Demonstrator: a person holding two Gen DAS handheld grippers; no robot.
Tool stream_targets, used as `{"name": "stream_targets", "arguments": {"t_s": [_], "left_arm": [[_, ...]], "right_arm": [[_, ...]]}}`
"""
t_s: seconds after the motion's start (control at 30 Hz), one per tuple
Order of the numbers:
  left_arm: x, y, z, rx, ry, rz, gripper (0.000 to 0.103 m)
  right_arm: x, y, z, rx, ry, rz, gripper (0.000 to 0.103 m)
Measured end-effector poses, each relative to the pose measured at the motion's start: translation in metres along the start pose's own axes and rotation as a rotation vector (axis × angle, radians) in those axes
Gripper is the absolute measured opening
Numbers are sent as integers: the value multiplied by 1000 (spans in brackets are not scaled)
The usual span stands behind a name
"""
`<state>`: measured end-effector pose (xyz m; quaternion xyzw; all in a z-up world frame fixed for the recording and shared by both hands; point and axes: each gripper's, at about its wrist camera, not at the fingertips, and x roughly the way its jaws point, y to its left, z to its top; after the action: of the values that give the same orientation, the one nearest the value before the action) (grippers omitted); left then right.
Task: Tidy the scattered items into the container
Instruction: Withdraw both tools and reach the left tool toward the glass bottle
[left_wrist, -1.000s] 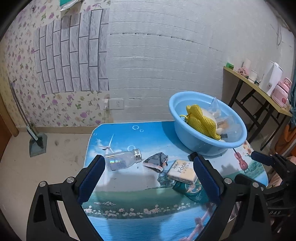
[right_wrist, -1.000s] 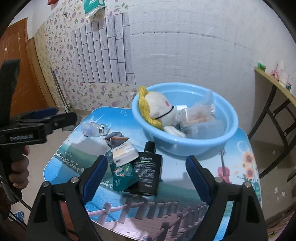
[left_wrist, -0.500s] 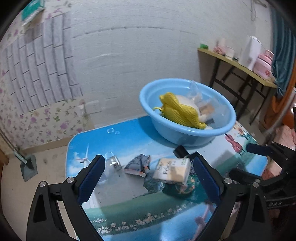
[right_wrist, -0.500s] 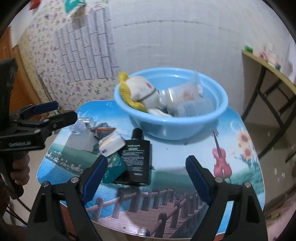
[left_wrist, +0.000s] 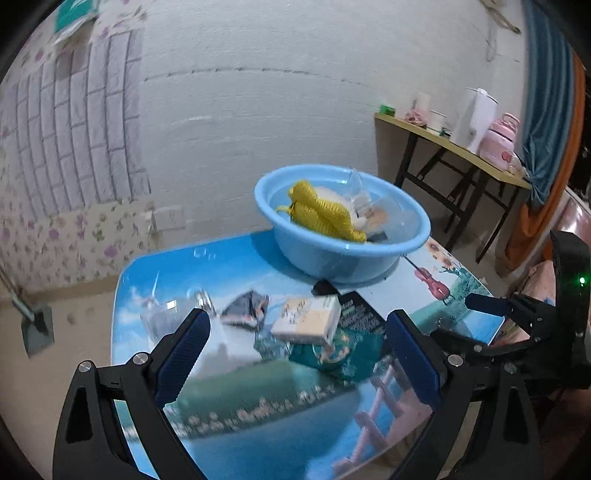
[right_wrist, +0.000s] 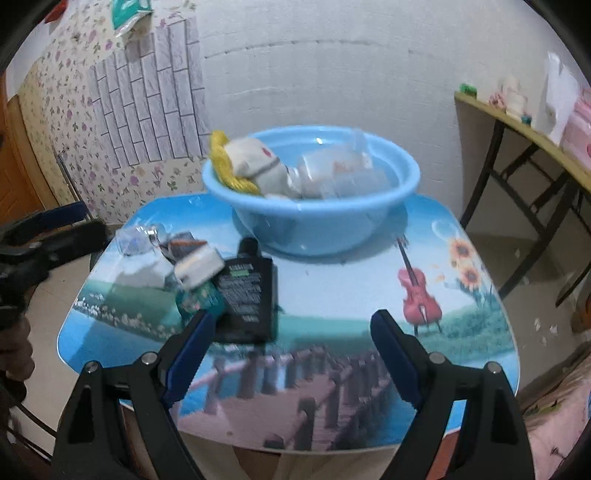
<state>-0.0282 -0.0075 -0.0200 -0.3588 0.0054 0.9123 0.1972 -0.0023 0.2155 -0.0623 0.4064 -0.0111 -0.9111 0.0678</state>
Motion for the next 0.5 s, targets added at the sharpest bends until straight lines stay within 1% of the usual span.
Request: {"name": "stream_targets", "arguments": {"t_s": [0.1,0.2,0.27,0.5], "left_arm": [[5,-2,-7,-8,25,25,96],[7,-5,-11,2,24,46,96],[11,-7,-11,7,35,59,96],[27,7,-11,-50,68,76,96]], "right_arm": [[2,-11,-6,32,9,16,87],[4,-20,-11,63,15,31,87],[8,-25,-13,89,23,44,84],[18,-23,-14,70,43,77,83]]}}
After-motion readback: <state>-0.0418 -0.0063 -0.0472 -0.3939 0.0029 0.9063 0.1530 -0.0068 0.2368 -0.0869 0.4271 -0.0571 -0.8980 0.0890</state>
